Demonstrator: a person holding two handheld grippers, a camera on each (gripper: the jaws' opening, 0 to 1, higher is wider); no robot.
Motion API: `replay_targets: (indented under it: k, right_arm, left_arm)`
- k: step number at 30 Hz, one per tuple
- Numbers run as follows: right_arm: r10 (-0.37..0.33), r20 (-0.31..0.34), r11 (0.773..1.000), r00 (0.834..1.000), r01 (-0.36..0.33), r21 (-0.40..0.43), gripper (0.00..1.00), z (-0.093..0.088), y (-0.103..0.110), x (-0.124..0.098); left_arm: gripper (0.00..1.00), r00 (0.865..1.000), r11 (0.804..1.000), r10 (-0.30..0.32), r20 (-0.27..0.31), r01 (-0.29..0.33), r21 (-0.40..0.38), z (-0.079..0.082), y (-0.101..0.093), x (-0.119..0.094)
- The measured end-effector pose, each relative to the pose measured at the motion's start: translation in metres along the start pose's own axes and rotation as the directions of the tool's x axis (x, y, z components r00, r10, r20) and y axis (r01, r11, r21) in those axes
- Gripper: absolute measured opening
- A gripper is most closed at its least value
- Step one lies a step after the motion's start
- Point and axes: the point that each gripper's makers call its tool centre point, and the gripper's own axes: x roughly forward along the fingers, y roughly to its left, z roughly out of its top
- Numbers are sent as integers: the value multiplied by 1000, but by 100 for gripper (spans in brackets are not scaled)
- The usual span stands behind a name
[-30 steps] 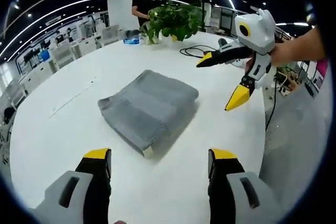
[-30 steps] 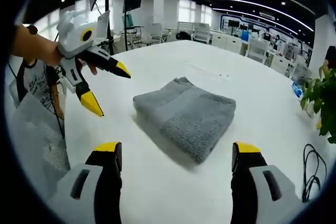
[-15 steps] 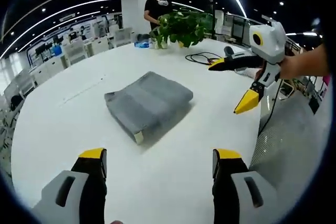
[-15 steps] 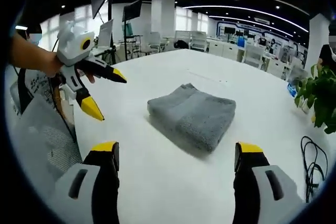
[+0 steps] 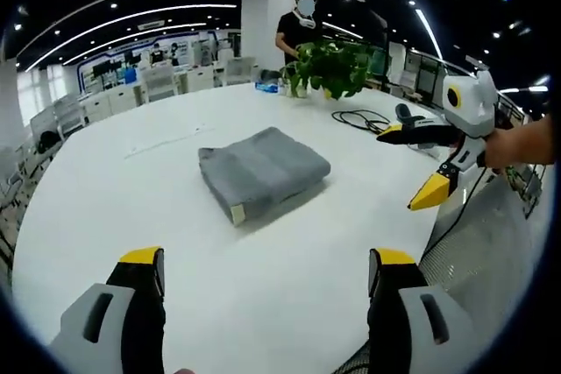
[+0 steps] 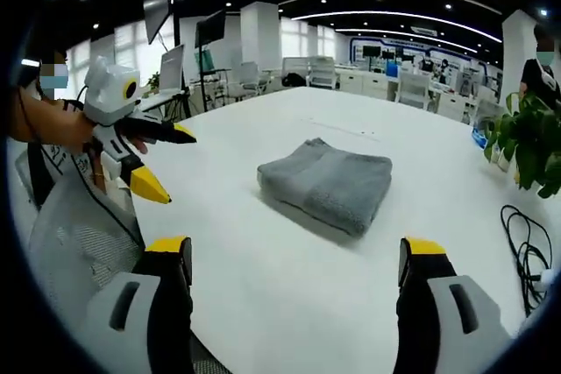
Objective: Fold the towel on the table until its edges align and the towel forms a compact rectangular stack.
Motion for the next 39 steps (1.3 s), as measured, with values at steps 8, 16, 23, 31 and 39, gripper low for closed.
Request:
replay_targets:
  k: [8,16,23,31,39]
  right_arm:
    - [-25,36,1000,999,24,13,99,-1,0,-14]
    - [-55,50,998,997,54,17,99,-7,-1,-22]
    - [-60,64,998,996,59,22,99,-8,-1,-23]
    - [-60,106,997,993,54,59,99,-3,-1,-21]
    - [-73,107,993,992,62,104,99,-5,-6,-20]
  left_arm:
    - [99,999,999,47,25,-47,-13,-13,-2,-13]
    - [96,997,997,73,27,-74,15,-18,-4,-16]
    - [96,995,995,86,43,-88,43,-18,1,-18]
    - [92,993,986,103,54,-109,123,-16,2,-17]
    - [90,991,991,128,35,-127,-31,-25,17,-16]
